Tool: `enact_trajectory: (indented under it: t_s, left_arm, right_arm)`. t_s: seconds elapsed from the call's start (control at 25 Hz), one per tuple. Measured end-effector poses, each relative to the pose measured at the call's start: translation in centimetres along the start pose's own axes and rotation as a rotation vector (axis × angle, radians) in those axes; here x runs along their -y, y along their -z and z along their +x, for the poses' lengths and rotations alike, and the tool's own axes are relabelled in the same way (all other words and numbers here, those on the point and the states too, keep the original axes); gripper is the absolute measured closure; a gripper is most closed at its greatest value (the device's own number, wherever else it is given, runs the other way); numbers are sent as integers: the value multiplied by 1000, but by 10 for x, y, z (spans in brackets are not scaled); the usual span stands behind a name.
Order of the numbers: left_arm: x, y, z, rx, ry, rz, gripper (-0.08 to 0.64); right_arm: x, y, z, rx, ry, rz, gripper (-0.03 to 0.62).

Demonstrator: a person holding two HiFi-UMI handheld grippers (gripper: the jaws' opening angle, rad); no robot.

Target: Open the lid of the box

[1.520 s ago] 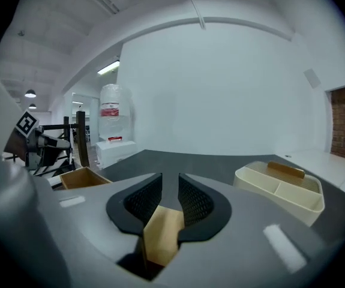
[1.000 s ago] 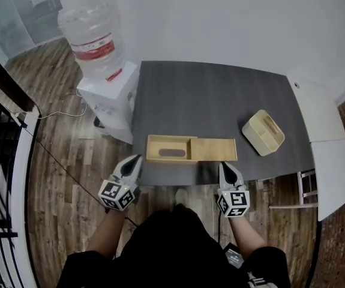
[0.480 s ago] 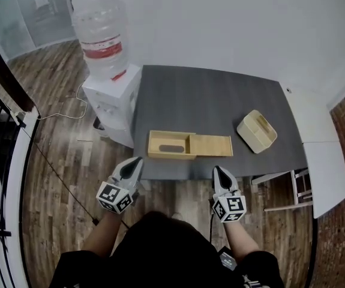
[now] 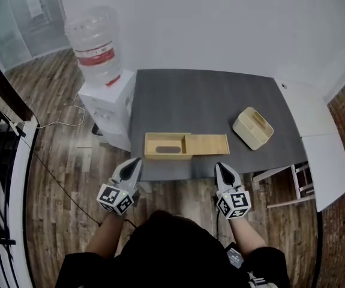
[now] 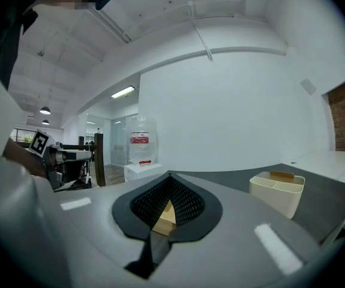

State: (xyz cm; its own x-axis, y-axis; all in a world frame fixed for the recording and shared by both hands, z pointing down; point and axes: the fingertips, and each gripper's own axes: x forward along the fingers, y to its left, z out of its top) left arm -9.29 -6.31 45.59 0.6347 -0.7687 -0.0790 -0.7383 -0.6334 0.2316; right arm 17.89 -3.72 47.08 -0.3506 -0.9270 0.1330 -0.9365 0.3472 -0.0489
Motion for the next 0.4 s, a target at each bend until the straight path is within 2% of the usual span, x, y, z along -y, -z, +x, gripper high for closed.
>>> enact_trajectory:
  t_s: [0.4]
  left_arm:
    - [-7,6,-1,-12,-18,-14,560]
  right_arm:
    - [10,-1,-1,1,15,6,591]
